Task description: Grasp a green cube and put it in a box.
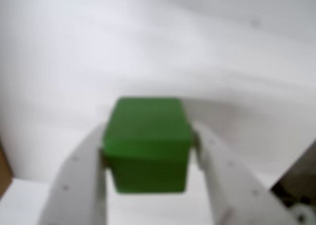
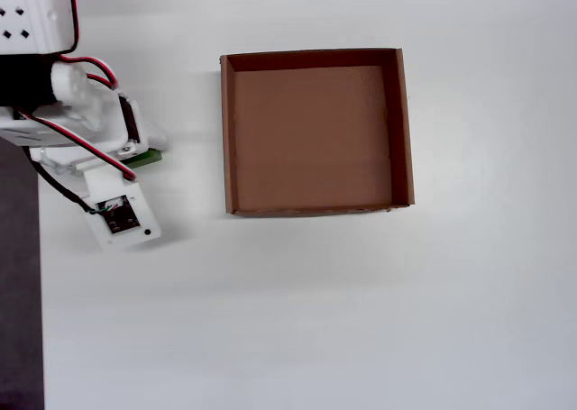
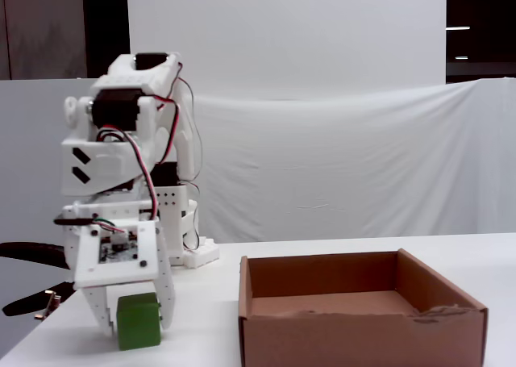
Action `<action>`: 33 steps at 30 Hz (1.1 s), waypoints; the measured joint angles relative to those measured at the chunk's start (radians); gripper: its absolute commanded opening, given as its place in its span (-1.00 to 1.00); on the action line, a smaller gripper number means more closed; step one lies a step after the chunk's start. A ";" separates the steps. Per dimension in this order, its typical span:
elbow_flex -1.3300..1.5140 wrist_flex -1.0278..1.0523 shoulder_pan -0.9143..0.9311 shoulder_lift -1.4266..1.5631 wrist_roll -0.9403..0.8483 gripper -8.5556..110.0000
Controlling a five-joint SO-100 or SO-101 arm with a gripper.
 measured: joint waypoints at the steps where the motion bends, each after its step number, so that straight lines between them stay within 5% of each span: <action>1: 0.002 0.000 0.000 0.005 0.000 -0.62; 20: -0.009 0.164 -0.021 0.149 0.002 -0.64; 33: -0.084 0.379 -0.405 0.460 0.238 -0.64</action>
